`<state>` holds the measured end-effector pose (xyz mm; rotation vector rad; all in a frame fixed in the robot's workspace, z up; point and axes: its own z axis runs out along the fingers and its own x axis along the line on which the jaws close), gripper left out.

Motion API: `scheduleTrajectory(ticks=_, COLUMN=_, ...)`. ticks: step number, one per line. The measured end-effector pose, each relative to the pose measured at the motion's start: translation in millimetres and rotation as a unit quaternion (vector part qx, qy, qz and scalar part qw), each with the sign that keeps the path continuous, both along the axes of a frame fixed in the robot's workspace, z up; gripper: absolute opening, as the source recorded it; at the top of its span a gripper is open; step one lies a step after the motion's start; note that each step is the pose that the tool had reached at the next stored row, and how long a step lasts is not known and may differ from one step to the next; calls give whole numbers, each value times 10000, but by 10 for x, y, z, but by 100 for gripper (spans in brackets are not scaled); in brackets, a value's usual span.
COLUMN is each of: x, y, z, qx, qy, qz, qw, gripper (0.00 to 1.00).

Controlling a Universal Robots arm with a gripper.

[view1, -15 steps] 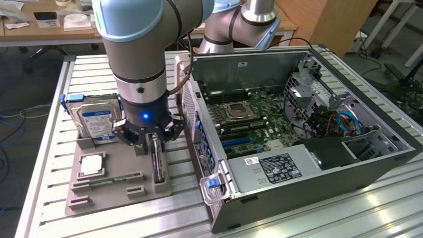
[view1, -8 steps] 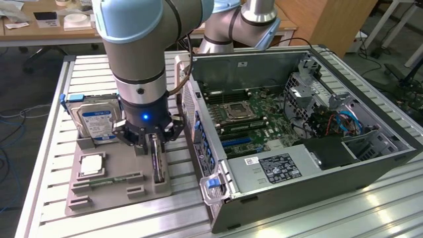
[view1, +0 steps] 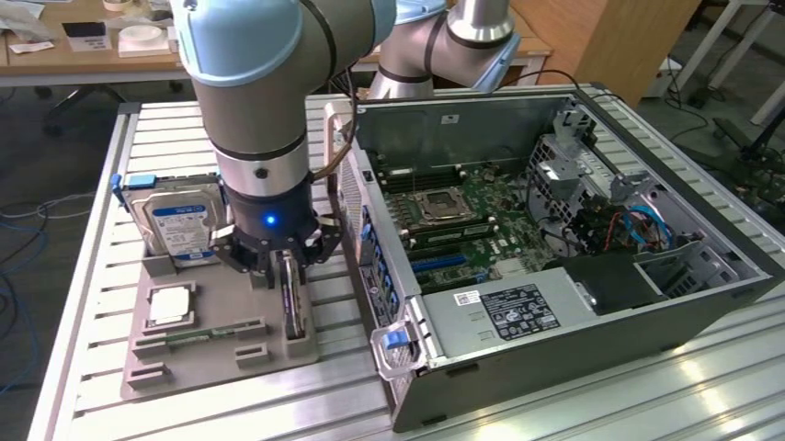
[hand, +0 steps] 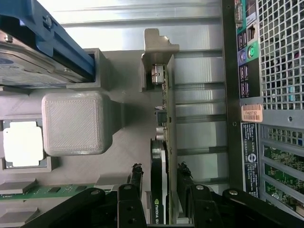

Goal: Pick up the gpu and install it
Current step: 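Pick up the gpu and move the gpu toward the slot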

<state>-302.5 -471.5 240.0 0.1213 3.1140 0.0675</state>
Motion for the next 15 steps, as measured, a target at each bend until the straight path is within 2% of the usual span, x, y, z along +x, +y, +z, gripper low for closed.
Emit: scheduleTrajectory(ticks=15, x=0, y=0, z=-87, qx=1, qy=-1, qz=0, qw=10000, gripper=43)
